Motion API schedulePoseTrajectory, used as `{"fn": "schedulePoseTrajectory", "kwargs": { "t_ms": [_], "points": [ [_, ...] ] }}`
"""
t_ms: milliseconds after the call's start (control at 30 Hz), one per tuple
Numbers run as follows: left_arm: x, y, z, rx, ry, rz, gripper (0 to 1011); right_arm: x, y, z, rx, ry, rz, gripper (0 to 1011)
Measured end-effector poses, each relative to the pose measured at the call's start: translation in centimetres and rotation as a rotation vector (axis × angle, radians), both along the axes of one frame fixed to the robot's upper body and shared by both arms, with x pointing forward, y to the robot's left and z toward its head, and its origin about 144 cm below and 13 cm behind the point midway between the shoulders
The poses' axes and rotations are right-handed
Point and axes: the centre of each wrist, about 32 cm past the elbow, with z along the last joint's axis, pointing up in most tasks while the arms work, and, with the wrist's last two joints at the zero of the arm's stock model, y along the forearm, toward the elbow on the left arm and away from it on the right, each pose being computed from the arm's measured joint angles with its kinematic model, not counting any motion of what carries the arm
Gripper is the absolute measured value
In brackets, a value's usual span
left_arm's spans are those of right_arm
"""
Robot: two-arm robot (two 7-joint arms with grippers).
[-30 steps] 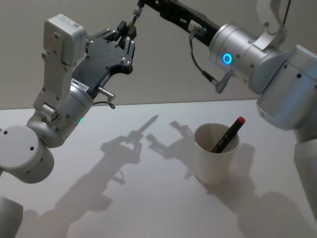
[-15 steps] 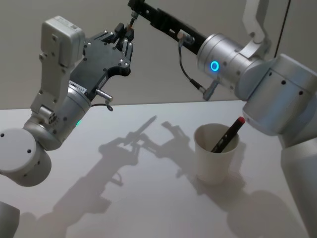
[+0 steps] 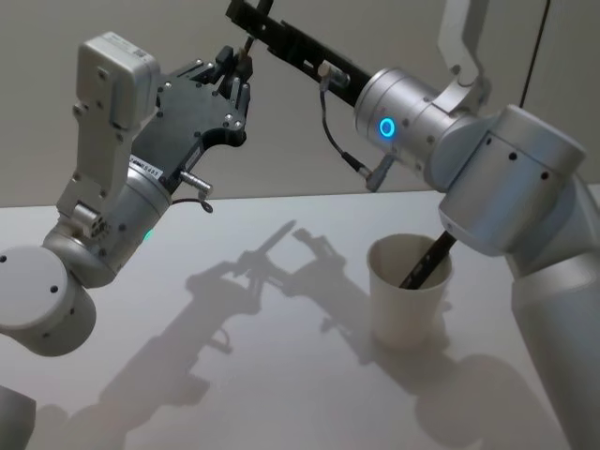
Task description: Place the pen into the pen holder.
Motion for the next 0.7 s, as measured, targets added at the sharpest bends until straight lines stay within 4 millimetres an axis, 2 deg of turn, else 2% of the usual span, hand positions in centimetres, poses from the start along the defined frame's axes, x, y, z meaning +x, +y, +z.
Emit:
{"fn": "schedulePoseTrajectory", "kwargs": {
  "t_ms": [700],
  "points": [
    [-0.1,0.2,0.0,-0.002,0.004,0.003,155,1.1,1.3,-0.3,0.016,0.011,0.002,1001]
  ]
}}
